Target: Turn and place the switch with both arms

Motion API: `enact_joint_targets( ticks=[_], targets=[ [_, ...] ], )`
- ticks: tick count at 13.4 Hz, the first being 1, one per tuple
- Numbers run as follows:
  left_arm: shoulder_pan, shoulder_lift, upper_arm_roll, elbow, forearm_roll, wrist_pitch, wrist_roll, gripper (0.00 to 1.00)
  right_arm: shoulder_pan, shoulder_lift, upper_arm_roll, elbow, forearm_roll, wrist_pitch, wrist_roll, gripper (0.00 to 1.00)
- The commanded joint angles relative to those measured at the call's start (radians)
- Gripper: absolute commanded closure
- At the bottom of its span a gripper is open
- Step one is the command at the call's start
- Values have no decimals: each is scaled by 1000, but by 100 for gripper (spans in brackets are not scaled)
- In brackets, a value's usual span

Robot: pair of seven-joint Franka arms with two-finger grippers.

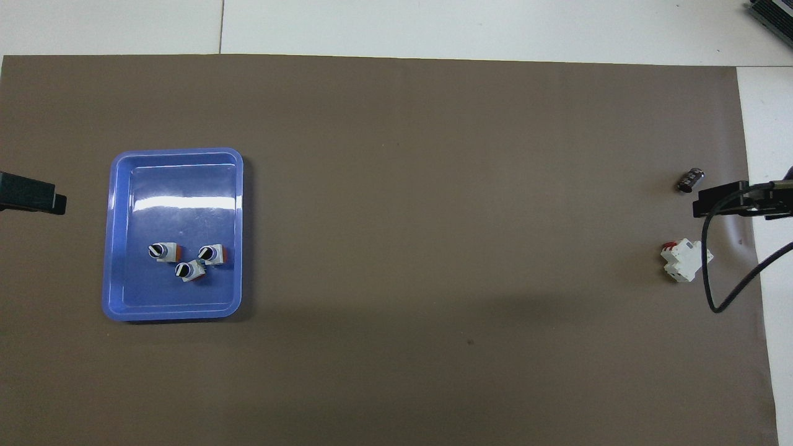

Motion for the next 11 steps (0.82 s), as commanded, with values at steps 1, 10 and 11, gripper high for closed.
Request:
enact_joint_targets(
  ticks=[1, 10, 11],
  targets=[
    [0, -5, 1, 7, 20, -58, 7, 0, 5, -7, -1, 4, 1, -19, 15, 0],
    [-6, -19, -5, -4, 22, -109, 6, 0, 5, -7, -1, 4, 1, -19, 15, 0],
    [-5, -20, -5, -4, 22, -109, 4, 0, 5, -7, -1, 4, 1, -19, 15, 0]
  ],
)
